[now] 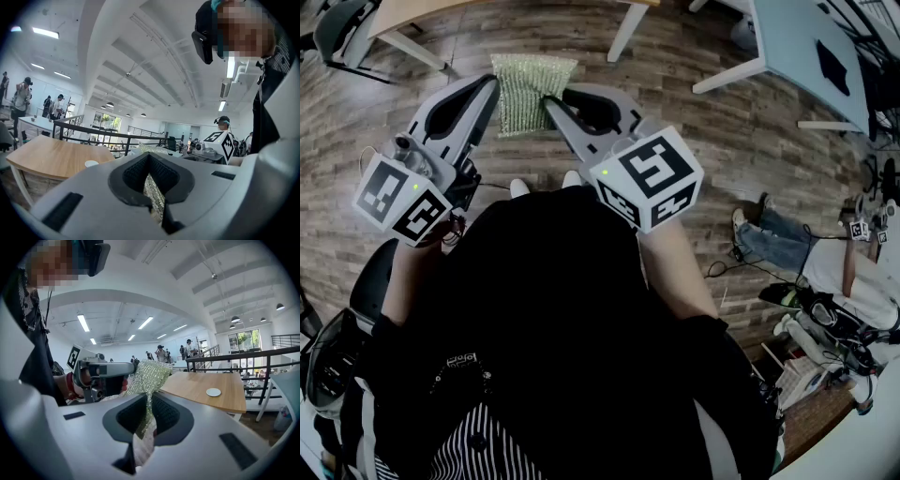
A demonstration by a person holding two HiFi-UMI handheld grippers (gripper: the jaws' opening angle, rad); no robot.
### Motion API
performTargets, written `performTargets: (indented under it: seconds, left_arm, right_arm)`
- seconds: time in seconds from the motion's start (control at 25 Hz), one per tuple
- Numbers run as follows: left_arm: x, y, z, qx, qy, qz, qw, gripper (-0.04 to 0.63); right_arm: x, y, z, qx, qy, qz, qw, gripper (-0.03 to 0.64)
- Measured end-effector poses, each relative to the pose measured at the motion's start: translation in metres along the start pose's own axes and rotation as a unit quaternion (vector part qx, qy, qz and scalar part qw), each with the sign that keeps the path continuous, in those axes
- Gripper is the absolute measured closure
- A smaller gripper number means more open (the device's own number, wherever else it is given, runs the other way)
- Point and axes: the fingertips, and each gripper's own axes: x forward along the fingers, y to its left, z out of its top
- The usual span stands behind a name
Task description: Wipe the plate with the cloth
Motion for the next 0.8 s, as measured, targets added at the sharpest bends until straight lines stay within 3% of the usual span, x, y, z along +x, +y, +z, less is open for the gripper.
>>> performTargets:
  seconds: [0.44,0.6,0.8]
  left_arm:
    - [0.039,-0.011,0.008,-0.018,-0.015,0.011,0.9997,0.601]
    - [0.048,-0.02,0.001,-0.017,-0.006,0.0,0.9998,0.601]
    - [0.059,-0.003,-0.007,-0.012,0.021,-0.013,0.9996,0.601]
  right_arm:
    - [-0.017,-0.033,-0.011,0.019,0.003,0.001,1.0,0.575]
    - [-0.015,-0.034,-0.028,0.033,0.018,0.033,0.999,0.574]
    - [-0.004,-0.063,-0.025,0.055,-0.008,-0.024,0.998,0.574]
